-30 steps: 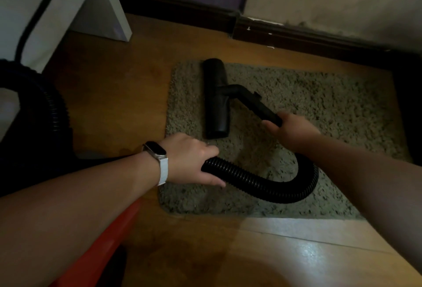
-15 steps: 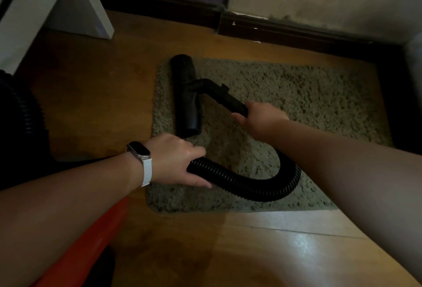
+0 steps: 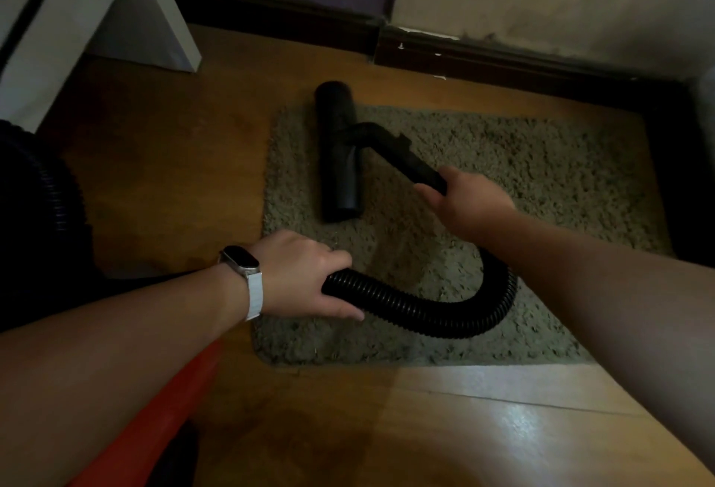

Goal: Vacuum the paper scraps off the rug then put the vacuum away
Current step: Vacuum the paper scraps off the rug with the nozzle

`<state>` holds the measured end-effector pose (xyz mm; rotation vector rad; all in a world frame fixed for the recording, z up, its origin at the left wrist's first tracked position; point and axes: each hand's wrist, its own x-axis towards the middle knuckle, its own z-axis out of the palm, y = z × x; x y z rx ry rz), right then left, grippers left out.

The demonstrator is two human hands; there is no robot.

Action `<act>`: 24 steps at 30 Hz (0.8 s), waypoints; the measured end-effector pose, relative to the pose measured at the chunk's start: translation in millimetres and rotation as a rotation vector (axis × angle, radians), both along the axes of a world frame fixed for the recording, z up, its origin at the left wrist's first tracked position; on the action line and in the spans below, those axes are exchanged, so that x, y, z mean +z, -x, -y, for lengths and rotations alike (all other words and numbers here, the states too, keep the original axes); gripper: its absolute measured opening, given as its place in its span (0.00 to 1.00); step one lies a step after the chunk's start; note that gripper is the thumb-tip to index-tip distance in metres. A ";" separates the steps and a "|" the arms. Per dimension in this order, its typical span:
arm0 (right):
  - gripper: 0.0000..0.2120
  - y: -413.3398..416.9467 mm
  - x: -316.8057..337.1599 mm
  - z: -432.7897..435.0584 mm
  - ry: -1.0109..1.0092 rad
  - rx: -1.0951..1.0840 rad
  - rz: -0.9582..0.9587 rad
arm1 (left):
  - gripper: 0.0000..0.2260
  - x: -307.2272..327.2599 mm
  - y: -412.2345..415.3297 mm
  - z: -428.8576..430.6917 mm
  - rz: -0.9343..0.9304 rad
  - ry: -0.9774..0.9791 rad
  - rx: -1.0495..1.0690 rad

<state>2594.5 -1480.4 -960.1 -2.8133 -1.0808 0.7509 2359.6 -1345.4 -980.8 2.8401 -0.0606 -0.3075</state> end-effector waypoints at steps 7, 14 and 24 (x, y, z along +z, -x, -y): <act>0.19 -8.8 -6.9 -1.1 0.041 0.069 -0.035 | 0.28 3.2 -5.2 3.5 -0.020 -0.005 -0.013; 0.25 5.7 -34.9 -9.5 0.152 0.098 -0.119 | 0.26 3.4 -6.0 4.2 -0.061 -0.013 -0.077; 0.25 3.2 -43.8 -6.2 0.152 0.090 -0.056 | 0.27 1.9 -1.8 -6.6 -0.088 0.015 -0.005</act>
